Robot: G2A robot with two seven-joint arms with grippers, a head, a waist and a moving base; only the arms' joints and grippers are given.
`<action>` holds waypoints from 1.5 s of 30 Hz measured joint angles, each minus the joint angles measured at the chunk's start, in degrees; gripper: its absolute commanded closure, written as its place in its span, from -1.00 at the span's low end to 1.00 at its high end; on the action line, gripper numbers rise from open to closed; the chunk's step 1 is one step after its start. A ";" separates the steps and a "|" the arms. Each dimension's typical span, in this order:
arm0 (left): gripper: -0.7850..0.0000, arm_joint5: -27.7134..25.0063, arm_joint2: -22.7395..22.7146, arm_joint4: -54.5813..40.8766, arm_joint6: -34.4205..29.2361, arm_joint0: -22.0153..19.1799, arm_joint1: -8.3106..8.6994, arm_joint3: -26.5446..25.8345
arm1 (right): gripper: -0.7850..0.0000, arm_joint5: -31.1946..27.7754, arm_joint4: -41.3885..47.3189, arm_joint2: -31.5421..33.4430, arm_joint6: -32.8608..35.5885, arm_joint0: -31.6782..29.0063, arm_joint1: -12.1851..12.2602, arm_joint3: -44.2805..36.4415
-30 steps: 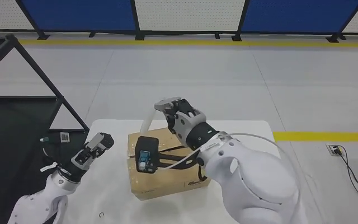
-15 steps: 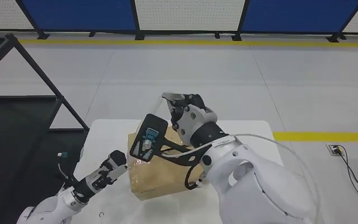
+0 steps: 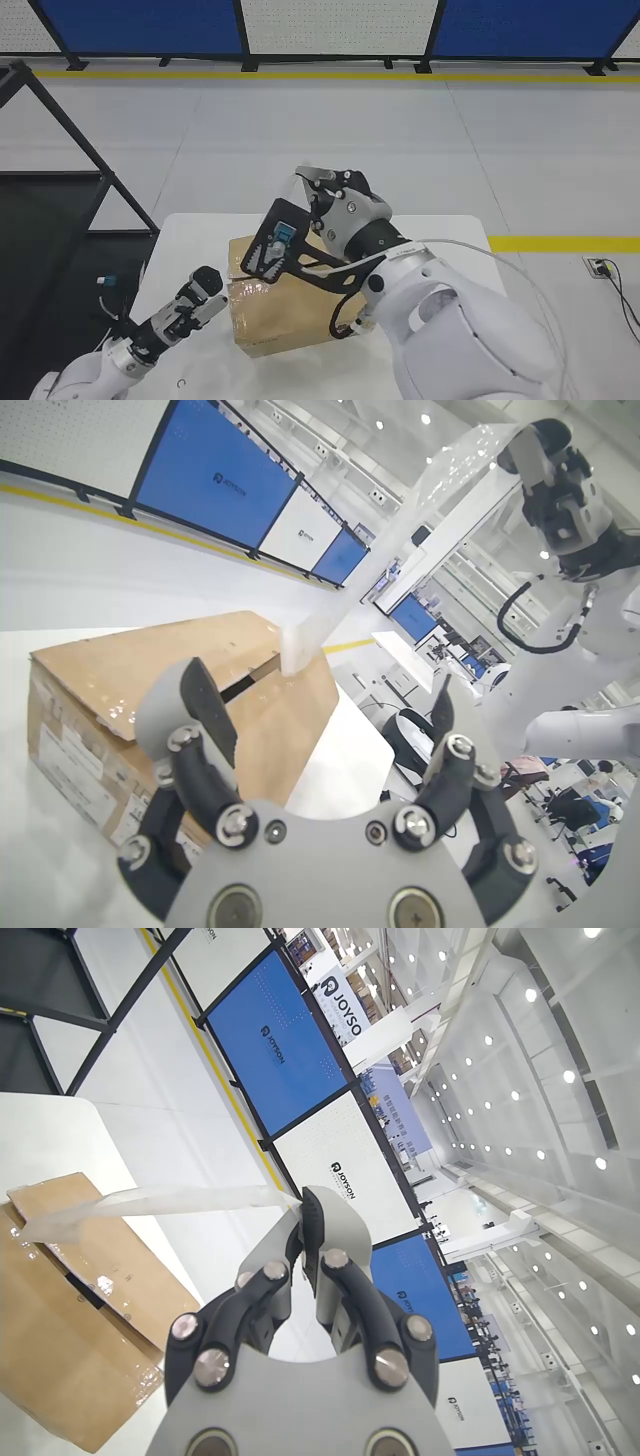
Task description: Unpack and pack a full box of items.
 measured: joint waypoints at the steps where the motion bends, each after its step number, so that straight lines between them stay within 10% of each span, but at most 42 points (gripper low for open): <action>1: -1.00 0.58 0.27 0.32 0.45 -0.10 -0.03 -0.14 | 1.00 0.46 0.25 0.24 -0.14 -0.39 -0.04 -0.24; 23: -1.00 -4.05 3.97 17.50 10.34 -1.63 -0.59 1.43 | 1.00 6.14 1.07 2.14 -0.39 -4.96 -0.60 -2.40; 34: -0.98 -3.65 8.28 44.99 24.07 -1.99 -1.28 -0.91 | 1.00 8.55 6.04 3.66 -0.75 -5.87 -1.34 -2.73; 41: 0.06 -3.23 11.06 53.79 31.89 -3.40 -1.68 0.76 | 1.00 8.24 7.14 3.35 -0.81 -5.62 -1.71 -2.90; 45: 0.15 -2.84 12.06 54.74 34.54 -4.56 -1.88 2.12 | 1.00 8.11 7.85 3.45 -0.94 -5.82 -1.86 -3.09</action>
